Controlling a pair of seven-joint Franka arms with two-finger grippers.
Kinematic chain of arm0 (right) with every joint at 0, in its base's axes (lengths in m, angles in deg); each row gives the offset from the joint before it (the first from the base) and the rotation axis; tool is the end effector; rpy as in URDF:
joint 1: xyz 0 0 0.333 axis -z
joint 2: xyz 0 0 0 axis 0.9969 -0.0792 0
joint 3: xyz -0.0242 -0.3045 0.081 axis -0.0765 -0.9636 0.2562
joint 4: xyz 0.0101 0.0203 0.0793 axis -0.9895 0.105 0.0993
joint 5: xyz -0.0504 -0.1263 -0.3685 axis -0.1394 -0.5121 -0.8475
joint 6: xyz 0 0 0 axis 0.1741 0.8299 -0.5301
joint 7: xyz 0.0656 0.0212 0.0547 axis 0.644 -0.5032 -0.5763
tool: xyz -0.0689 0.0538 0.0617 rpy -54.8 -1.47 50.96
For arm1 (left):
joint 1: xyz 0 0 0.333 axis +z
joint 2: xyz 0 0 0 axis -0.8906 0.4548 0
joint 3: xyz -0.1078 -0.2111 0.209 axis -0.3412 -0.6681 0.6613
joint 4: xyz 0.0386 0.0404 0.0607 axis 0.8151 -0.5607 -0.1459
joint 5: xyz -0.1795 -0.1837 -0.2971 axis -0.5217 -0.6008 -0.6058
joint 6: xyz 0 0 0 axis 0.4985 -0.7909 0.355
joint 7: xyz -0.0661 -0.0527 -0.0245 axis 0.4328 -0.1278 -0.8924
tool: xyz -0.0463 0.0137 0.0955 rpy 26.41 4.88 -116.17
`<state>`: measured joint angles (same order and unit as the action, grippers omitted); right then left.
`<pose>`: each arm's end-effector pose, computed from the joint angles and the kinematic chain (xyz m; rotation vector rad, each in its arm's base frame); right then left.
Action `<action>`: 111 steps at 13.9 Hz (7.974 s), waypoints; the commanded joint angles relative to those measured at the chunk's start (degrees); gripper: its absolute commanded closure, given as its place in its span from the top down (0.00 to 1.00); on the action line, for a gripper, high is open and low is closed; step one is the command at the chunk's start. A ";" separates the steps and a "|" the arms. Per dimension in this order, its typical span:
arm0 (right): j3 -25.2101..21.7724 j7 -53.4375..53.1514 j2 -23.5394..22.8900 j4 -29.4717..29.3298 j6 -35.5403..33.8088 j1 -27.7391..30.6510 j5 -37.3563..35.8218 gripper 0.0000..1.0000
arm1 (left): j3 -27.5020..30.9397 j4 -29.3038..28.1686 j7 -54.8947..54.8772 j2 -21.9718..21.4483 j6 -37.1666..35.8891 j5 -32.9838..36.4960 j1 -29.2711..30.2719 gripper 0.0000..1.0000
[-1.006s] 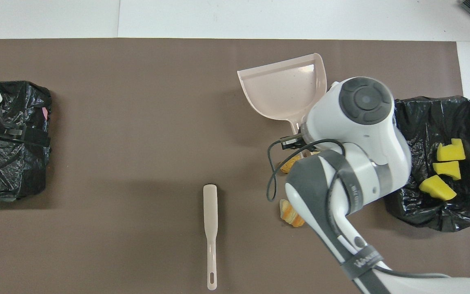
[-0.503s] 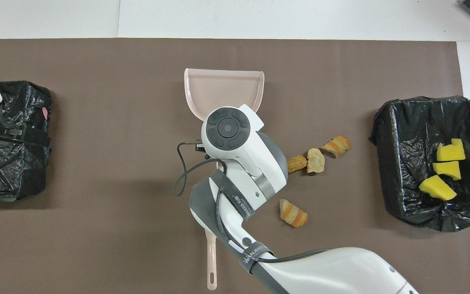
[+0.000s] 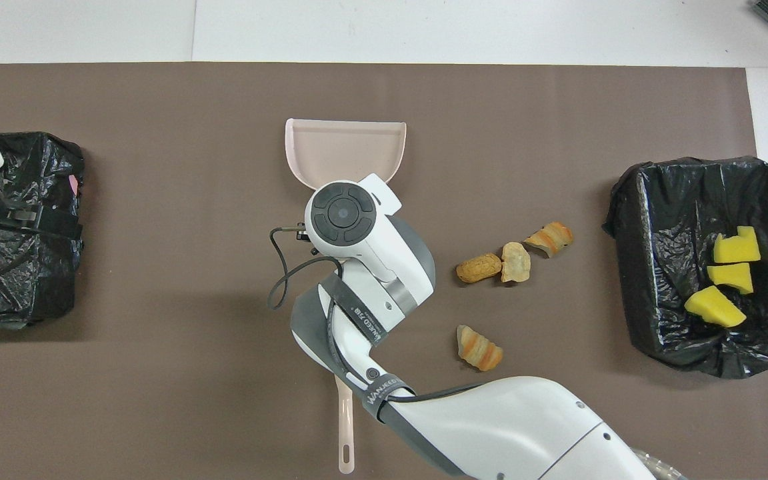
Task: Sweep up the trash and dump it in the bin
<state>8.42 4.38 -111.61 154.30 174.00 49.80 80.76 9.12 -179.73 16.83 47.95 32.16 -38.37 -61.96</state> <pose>0.5817 0.4482 0.3404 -3.0437 0.1358 -0.1479 0.5586 -0.0130 0.5613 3.1040 -0.3077 -0.0044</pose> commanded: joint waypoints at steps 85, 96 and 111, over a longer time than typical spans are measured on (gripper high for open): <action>-0.94 37.50 48.94 61.85 -1.63 28.11 1.22 0.00 | 0.95 -31.11 -50.40 -5.32 20.16 6.32 -11.53 0.00; -0.59 22.75 37.70 54.48 7.51 10.80 8.18 0.00 | 0.86 -31.02 -48.55 -5.32 20.07 6.32 -13.02 0.00; 1.26 22.56 19.58 28.10 10.59 -7.05 35.95 0.00 | 0.86 -31.54 -47.76 -5.15 19.98 6.23 -12.50 0.00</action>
<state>9.48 25.81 -90.77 185.10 184.49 43.02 113.53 9.61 -209.03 -31.43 44.16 51.07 -33.40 -74.47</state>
